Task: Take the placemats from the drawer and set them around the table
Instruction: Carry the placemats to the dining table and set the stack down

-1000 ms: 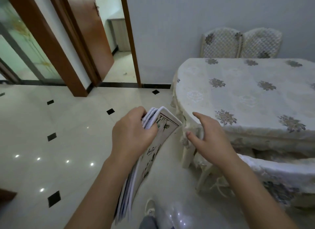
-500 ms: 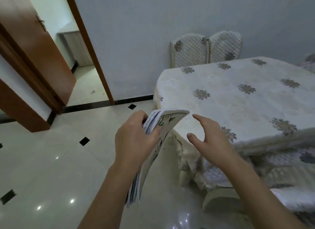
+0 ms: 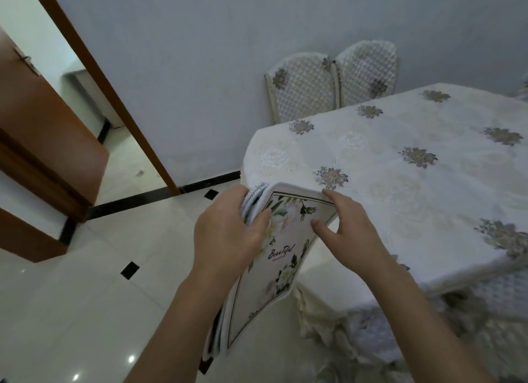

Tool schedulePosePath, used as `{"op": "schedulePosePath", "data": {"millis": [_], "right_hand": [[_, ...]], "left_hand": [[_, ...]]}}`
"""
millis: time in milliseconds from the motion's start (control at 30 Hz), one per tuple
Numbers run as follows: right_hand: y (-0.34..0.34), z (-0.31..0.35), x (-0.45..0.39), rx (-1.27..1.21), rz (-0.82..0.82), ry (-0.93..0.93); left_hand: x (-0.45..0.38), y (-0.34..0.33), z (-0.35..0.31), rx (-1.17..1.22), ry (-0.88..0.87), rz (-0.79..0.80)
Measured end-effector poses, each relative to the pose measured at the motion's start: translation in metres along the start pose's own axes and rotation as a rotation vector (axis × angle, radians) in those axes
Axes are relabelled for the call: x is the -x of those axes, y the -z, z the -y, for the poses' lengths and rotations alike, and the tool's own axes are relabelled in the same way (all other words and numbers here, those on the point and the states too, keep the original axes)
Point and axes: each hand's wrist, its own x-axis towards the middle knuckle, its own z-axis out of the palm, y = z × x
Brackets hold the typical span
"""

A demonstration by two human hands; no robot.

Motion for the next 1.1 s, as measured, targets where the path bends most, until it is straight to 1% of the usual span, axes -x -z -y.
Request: {"op": "schedulePosePath", "data": {"millis": [200,433,600,833,967,1100], "right_hand": [[0.024,-0.017,-0.051,0.000,-0.069,0.002],[0.060,-0.038,-0.073,0.065,-0.190,-0.062],[0.075,-0.051,-0.078,0.111,-0.284,-0.171],[0.087,-0.054,-0.082,0.164,-0.418,-0.404],[0.082,-0.052,-0.090,0.199,-0.481,-0.539],[0.066,-0.046,-0.094,0.207,-0.537,-0.628]], "left_hand": [[-0.058,-0.026,-0.013,0.015,-0.037,-0.009],[-0.119,-0.060,-0.039,0.160,-0.146,0.036],[-0.153,-0.092,-0.055,0.276,-0.226,0.134],[-0.207,-0.126,-0.071,0.411,-0.364,0.301],[-0.229,-0.148,-0.072,0.494,-0.444,0.436],[-0.239,-0.164,-0.066,0.526,-0.493,0.540]]}}
